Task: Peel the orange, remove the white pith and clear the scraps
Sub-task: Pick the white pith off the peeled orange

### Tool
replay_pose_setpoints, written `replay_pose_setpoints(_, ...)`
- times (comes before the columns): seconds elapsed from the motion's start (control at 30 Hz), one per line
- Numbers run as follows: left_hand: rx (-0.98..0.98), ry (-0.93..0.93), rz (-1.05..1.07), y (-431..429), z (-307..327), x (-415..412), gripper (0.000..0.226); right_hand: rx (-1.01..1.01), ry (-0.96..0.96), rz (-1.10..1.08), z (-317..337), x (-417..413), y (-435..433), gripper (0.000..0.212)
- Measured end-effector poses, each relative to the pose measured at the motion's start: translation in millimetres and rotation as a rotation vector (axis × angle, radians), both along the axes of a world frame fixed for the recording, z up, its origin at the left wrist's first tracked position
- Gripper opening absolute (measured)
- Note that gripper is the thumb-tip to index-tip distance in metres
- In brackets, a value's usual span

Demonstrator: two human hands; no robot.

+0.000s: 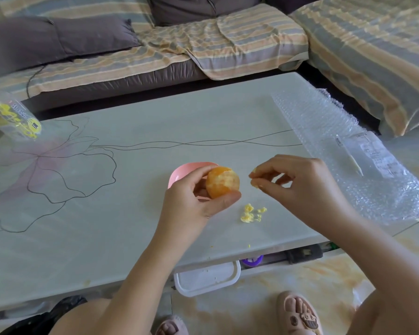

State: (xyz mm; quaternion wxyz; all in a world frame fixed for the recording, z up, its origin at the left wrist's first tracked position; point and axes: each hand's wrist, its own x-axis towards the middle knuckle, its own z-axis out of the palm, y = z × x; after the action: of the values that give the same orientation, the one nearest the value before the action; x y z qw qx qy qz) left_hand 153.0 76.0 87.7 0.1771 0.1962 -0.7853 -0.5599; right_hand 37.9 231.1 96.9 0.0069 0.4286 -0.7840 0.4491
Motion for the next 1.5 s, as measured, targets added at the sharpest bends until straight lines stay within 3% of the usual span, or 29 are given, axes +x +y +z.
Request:
replay_pose_setpoints(0.2, -0.108, 0.004, 0.092, 6.4, 0.3, -3.7, 0.037, 0.016, 0.064, -0.082, -5.6, -2.6, -3.0, 0.034)
replay_pose_setpoints(0.33, 0.139, 0.041, 0.025, 3.1, 0.2, -2.7, 0.044, 0.191, -0.035, -0.141, -15.7, -9.7, -5.0, 0.028)
replay_pose_setpoints(0.43, 0.333, 0.055, -0.039, 3.9, -2.5, 0.1, 0.055, 0.36, -0.054, -0.14, -23.3, -9.9, -9.8, 0.005)
replay_pose_setpoints(0.63, 0.528, 0.129, -0.114, 0.4, -9.5, 6.1, 0.063, 0.695, 0.039, -0.176, -36.4, -11.7, -20.0, 0.048)
replay_pose_setpoints(0.87, 0.483, 0.12, -0.122, -2.3, -10.2, 13.3, 0.07, 0.367, 0.194, -0.118, -52.9, -7.2, -19.2, 0.029)
replay_pose_setpoints(1.07, 0.526, 0.114, -0.114, -2.6, -16.0, 14.3, 0.066, 0.227, 0.148, -0.105, -45.5, -4.1, -18.9, 0.026)
replay_pose_setpoints(1.27, 0.449, 0.131, -0.067, 0.5, -20.1, 10.5, 0.061, 0.15, 0.122, -0.079, -37.1, -1.7, -16.6, 0.028)
replay_pose_setpoints(1.5, 0.286, 0.157, 0.008, 7.5, -27.1, 1.0, 0.056, -0.026, -0.078, -0.075, -17.0, 8.4, -8.2, 0.007)
